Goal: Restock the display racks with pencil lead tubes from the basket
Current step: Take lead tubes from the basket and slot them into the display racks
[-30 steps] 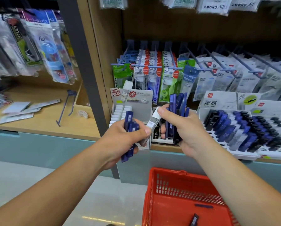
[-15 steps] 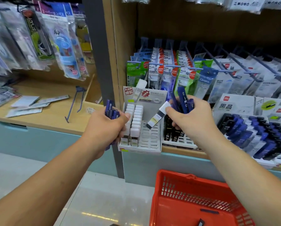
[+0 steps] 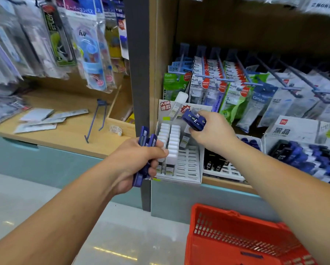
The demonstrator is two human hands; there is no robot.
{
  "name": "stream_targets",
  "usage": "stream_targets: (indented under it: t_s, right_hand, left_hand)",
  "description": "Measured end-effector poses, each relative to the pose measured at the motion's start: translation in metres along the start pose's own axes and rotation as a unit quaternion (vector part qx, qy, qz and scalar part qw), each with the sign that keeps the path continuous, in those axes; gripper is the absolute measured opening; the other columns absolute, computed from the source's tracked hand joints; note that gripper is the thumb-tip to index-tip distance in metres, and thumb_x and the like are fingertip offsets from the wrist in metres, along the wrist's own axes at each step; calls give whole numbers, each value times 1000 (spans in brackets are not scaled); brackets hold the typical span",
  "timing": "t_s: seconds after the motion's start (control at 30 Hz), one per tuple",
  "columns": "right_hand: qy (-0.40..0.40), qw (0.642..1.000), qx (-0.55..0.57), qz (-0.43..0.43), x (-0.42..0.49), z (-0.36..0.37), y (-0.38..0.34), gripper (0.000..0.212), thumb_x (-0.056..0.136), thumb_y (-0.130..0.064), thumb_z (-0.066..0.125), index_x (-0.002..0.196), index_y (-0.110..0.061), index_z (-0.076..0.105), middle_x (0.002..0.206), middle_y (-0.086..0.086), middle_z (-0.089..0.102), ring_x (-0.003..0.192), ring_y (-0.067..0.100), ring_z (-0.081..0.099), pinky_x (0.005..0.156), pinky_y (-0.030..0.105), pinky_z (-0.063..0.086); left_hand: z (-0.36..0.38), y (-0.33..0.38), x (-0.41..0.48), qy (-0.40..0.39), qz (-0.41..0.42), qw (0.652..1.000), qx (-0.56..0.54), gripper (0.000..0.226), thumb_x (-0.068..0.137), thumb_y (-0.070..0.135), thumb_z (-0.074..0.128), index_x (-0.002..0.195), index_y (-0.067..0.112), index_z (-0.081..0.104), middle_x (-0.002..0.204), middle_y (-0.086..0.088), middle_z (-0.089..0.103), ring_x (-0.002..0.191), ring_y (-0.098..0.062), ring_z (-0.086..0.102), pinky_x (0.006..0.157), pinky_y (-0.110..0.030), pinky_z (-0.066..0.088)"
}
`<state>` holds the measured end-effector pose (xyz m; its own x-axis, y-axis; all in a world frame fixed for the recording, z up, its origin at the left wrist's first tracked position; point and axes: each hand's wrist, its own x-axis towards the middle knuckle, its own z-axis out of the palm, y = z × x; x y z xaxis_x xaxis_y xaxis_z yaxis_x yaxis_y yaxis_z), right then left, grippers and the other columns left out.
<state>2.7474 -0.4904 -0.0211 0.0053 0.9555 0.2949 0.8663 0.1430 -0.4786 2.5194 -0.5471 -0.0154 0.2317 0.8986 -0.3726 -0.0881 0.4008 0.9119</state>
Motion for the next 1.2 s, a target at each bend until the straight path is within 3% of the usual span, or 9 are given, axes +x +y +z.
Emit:
stream_targets:
  t_s: [0.17,0.37,0.5,0.7,0.83,0.93,1.03,1.1,1.2]
  right_hand:
    - [9,997,-75,-24,-2,1,-1,26,86,-31,72,111,-26,66,79,-8,60,87,31,63,72,38,56]
    - [8,994,-94,-62,-7,1,-1,39,87,-29,72,125,-31,65,99,-3,69,100,30,64,74,35,52]
    - [-18,991,-118,-62,-11,6,2,33,84,-26,71,117,-31,65,90,-2,66,97,33,64,70,35,49]
    - [-81,989,-121,-30,-2,1,-3,29,83,-30,68,112,-33,68,85,-9,62,93,27,62,66,30,43]
    - [-61,997,-39,3,0,-1,7,16,81,-29,69,96,-30,68,72,-10,62,80,23,63,67,33,53]
    - [-28,998,60,18,-1,-2,13,8,77,-33,69,84,-31,64,69,-9,65,73,20,64,72,39,57]
    - [5,987,154,50,-2,-3,8,14,81,-18,74,76,-20,61,63,-1,56,63,24,57,67,35,52]
    - [10,970,231,79,-7,-12,0,18,85,-10,76,79,-18,61,65,4,56,57,23,55,60,34,50]
    - [-34,924,358,131,-24,-32,-10,15,87,-9,80,95,-9,67,67,12,62,52,26,57,49,34,49]
  left_hand:
    - [-1,0,-3,-34,5,999,-6,4,96,4,66,98,6,63,79,-16,65,54,-15,52,43,-22,39]
    - [0,-6,-5,-52,13,999,5,10,91,1,70,101,0,67,85,-17,70,61,-15,57,47,-22,42]
    - [2,-8,-5,-29,8,999,12,26,87,-2,74,112,-2,69,76,-12,65,56,-13,55,46,-22,43]
    - [9,-5,-10,-47,-4,999,17,15,96,19,72,108,11,70,88,-11,76,63,-16,64,55,-29,55]
    - [10,-4,-11,-29,-15,999,21,26,96,26,73,117,12,68,88,-13,75,61,-18,61,54,-30,53]
    - [12,-6,-10,-17,-10,999,41,21,96,14,71,116,8,68,86,-13,74,60,-18,57,50,-26,41]
    - [18,-5,-9,-11,1,1000,20,13,92,-1,67,103,4,63,89,-20,75,59,-18,58,47,-25,38]
    - [22,-3,-9,-21,13,1000,11,13,90,-7,65,96,4,59,91,-24,75,59,-17,57,47,-24,37]
    - [30,-2,-11,-49,27,998,8,11,92,-2,68,102,0,64,88,-20,73,60,-16,58,49,-24,41]
